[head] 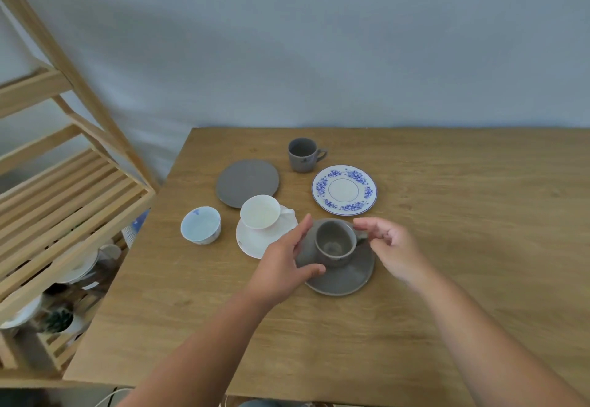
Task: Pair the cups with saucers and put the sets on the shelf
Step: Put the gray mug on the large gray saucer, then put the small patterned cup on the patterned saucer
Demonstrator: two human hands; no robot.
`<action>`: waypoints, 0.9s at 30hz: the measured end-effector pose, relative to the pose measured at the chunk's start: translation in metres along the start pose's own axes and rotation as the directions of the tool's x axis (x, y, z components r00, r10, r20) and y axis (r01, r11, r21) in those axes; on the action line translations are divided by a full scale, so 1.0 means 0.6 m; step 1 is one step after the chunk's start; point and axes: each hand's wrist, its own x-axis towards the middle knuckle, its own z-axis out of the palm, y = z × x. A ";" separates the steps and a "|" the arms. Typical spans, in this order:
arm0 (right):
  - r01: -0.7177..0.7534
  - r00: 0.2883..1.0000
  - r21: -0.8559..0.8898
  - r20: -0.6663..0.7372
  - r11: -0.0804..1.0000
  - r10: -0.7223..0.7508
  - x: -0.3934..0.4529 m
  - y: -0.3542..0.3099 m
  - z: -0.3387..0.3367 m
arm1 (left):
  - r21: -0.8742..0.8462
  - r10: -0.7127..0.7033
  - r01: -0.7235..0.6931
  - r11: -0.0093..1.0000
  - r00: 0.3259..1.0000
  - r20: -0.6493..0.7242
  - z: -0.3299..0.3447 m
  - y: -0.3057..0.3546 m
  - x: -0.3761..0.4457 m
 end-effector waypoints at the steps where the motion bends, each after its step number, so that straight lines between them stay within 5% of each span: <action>1: 0.015 1.000 -0.015 -0.025 1.000 -0.015 0.003 -0.011 0.001 | -0.013 0.019 -0.020 1.000 0.999 -0.046 -0.015 -0.001 -0.012; 5: 0.106 0.990 -0.080 -0.084 0.991 -0.113 0.033 -0.083 0.022 | -0.016 0.083 -0.094 0.995 0.933 -0.351 -0.107 -0.018 -0.063; 9: 0.300 0.953 -0.166 0.100 0.939 -0.287 0.077 -0.160 0.110 | -0.024 -0.073 0.073 0.997 0.804 -0.590 -0.206 -0.065 -0.076; 13: 0.406 0.888 -0.377 0.379 0.833 -0.261 0.128 -0.213 0.218 | -0.042 -0.228 0.237 0.971 0.848 -0.478 -0.247 -0.114 -0.063; 16: 0.523 0.828 -0.632 0.536 0.571 -0.165 0.166 -0.235 0.285 | -0.082 -0.266 0.256 0.963 0.861 -0.433 -0.249 -0.142 -0.046; 19: 0.585 0.796 -0.708 0.594 0.395 -0.115 0.192 -0.240 0.326 | -0.098 -0.280 0.265 0.959 0.849 -0.449 -0.256 -0.163 -0.033; 24: 0.561 0.811 -0.755 0.583 0.341 -0.044 0.211 -0.236 0.359 | -0.086 -0.251 0.237 0.968 0.873 -0.418 -0.279 -0.172 -0.027; 27: 0.524 0.810 -0.715 0.587 0.463 -0.010 0.212 -0.238 0.370 | -0.109 -0.265 0.242 0.964 0.880 -0.394 -0.298 -0.172 -0.027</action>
